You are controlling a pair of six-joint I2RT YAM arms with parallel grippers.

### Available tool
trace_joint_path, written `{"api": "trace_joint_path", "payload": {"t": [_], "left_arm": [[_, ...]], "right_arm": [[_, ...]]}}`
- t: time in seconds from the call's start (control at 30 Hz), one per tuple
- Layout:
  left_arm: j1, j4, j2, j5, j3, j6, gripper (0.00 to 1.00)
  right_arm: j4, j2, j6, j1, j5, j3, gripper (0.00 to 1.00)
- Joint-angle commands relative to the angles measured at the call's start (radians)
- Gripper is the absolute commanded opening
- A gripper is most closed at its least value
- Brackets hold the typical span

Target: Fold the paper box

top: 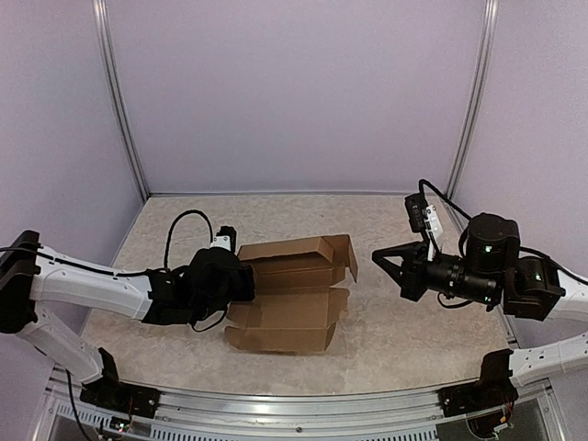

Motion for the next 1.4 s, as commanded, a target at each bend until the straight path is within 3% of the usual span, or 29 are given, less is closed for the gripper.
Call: {"api": "trace_joint_path", "payload": {"t": [0.0,0.17,0.63,1.0,1.37], "left_arm": [[0.022,0.070,-0.082,0.085,-0.049,-0.020,0.00],[0.042,0.104,-0.153,0.156,-0.087,-0.053,0.00],[0.066,0.249,-0.221,0.384,-0.137,-0.099,0.00],[0.067,0.260,-0.236,0.462,-0.138,-0.081,0.00],[0.067,0.339,-0.211,0.546,-0.149,-0.079,0.00]], "right_arm": [[-0.021,-0.046,0.004,0.007,0.096,-0.073,0.00],[0.068,-0.077,0.031,0.007,0.090,-0.152,0.00],[0.528,0.062,0.039,0.010,-0.193,-0.224,0.00],[0.642,0.137,-0.019,0.037,-0.270,-0.159,0.00],[0.641,0.198,-0.032,0.071,-0.205,-0.130,0.00]]}}
